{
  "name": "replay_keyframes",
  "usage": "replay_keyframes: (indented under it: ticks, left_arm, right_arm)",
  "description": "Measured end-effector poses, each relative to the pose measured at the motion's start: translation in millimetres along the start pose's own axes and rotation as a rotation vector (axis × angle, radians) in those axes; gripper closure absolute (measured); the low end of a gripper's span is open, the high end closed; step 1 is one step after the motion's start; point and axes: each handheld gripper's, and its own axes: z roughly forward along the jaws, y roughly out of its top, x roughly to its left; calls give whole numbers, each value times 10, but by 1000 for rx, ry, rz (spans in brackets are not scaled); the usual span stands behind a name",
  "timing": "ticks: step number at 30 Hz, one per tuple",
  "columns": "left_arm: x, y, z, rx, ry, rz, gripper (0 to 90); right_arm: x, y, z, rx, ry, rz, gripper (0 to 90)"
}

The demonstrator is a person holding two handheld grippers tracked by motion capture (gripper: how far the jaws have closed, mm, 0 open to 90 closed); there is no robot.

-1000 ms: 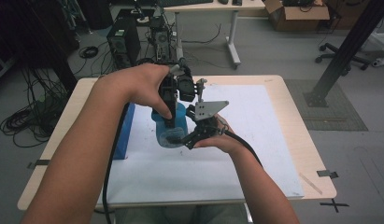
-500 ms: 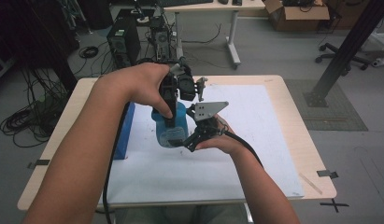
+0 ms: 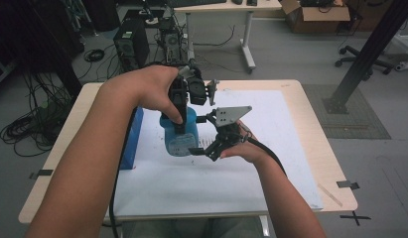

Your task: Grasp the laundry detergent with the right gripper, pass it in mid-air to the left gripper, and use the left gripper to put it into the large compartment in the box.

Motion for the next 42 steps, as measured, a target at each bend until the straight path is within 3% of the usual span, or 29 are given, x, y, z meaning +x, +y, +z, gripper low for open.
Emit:
replay_keyframes:
  ticks: [4,8,14,17,19,22,31,42]
  left_arm:
    - [51,-33,-7,9,-1,-27,380]
    - [99,-66,8,32,30,-73,380]
    - [135,-87,-24,16,50,-154,379]
    - [161,-84,-53,0,56,-216,379]
    - [180,-90,-73,-17,64,-289,379]
    - [191,-100,-108,-33,82,-342,379]
    - [220,-106,-214,-55,60,-452,379]
    - [263,-210,-301,-74,67,-561,379]
  right_arm:
    - [-28,6,-165,16,-23,0,0]
    - [-62,26,-363,48,-59,-3,1]
    - [-81,52,-569,71,-86,-14,1]
    - [-92,58,-632,86,-96,-18,1]
    - [-100,63,-670,101,-101,-19,1]
    - [-112,66,-724,122,-108,-16,2]
    - [-164,86,-890,192,-127,-28,3]
    - [-201,164,-1008,304,-135,-57,5]
